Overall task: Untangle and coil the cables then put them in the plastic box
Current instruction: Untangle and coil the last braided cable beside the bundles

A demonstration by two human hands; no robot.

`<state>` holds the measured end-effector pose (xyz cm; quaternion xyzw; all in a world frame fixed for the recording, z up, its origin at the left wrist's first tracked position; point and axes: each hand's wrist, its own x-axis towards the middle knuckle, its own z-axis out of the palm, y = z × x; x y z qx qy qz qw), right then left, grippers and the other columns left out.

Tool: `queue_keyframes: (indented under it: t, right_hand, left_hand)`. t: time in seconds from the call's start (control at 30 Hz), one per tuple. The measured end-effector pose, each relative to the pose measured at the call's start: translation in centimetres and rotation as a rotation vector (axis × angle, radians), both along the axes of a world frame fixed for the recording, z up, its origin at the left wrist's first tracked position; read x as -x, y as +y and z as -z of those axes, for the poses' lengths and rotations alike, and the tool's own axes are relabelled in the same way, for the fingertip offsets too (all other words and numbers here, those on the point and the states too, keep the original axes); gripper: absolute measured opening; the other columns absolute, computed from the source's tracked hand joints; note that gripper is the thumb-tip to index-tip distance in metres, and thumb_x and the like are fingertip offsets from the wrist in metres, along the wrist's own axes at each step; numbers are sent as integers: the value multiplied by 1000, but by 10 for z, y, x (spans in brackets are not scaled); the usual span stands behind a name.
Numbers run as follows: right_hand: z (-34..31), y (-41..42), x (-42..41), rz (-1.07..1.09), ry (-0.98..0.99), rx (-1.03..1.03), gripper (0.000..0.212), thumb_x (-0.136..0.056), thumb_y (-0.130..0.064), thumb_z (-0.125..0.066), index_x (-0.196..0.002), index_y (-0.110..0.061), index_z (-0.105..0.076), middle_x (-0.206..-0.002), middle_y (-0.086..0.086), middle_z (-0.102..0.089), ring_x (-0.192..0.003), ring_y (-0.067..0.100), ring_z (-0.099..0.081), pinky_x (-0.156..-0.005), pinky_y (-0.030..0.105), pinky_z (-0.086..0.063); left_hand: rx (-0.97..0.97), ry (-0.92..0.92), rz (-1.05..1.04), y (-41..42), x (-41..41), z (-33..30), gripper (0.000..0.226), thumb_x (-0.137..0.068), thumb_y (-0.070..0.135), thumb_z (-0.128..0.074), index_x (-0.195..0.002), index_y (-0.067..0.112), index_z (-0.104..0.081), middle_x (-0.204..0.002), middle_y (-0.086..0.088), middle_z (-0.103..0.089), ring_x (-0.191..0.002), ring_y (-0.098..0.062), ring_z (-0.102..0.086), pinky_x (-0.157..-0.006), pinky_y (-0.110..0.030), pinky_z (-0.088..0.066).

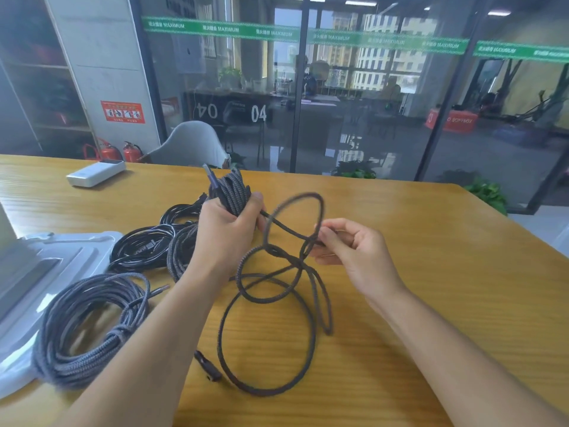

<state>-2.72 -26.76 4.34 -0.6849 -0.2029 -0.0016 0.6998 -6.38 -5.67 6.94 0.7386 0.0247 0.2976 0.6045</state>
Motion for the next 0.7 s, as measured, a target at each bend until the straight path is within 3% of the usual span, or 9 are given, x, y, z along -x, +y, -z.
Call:
queue_keyframes:
  t: [0.2,0.3,0.37,0.5,0.53,0.6,0.67,0.7]
  right_hand:
    - [3,-2,3,126,-354,297,6,-104,-19,-64,-99,-21,-67,-73,-2,-72,-57,19,-68,-66,40,-61]
    - [-4,-6,1,33,-258,200,8,-106,-19,-58,-99,-16,-60,-67,5,-62,-52,23,-57,-62,34,-58]
    - [-9,-14,-2,-137,-120,85,10,-103,-20,-59,-101,-11,-63,-78,13,-68,-61,23,-60,-58,29,-53]
    - [-12,-29,-4,-447,4,55,35,-89,-14,-73,-124,-13,-67,-110,16,-77,-95,28,-73,-74,32,-57]
    - [-13,-28,-4,-420,-5,50,37,-87,-12,-73,-124,-11,-66,-108,15,-78,-96,28,-75,-76,31,-58]
    - [-15,-22,-3,-247,-60,2,25,-85,-15,-71,-110,-10,-71,-86,9,-78,-81,21,-76,-73,28,-58]
    - [-15,-18,-4,-27,-138,3,7,-92,-20,-72,-87,-16,-74,-65,2,-65,-62,16,-62,-69,25,-51]
    - [-13,-18,-8,61,-164,47,19,-95,-23,-73,-77,-17,-72,-65,2,-57,-64,17,-53,-71,28,-47]
  left_hand:
    - [0,-26,47,-18,-4,4,44,-100,27,-69,-61,9,-66,-55,-9,-64,-51,-17,-55,-57,-34,-49]
    - [-62,-17,15,-17,-3,4,51,-101,27,-66,-55,6,-65,-57,-11,-66,-50,-15,-57,-57,-27,-50]
    - [-80,-15,-25,-12,-3,4,53,-102,29,-64,-55,7,-64,-58,-11,-66,-50,-14,-57,-56,-25,-49]
    - [-17,-20,-18,-2,-4,3,50,-104,27,-63,-59,5,-64,-60,-11,-66,-52,-18,-58,-56,-28,-49]
    - [-5,-17,-20,-1,-4,2,47,-104,27,-63,-62,4,-65,-60,-7,-68,-53,-17,-59,-58,-29,-49]
    - [-9,-5,-33,2,-4,2,44,-103,28,-65,-67,2,-68,-59,-1,-66,-52,-14,-56,-57,-29,-45]
    - [-27,-4,0,1,-3,3,49,-103,33,-64,-64,3,-66,-53,-2,-55,-49,-15,-45,-52,-28,-37]
    - [-31,2,15,0,-2,4,53,-104,35,-63,-61,3,-65,-51,1,-50,-48,-14,-41,-52,-27,-34]
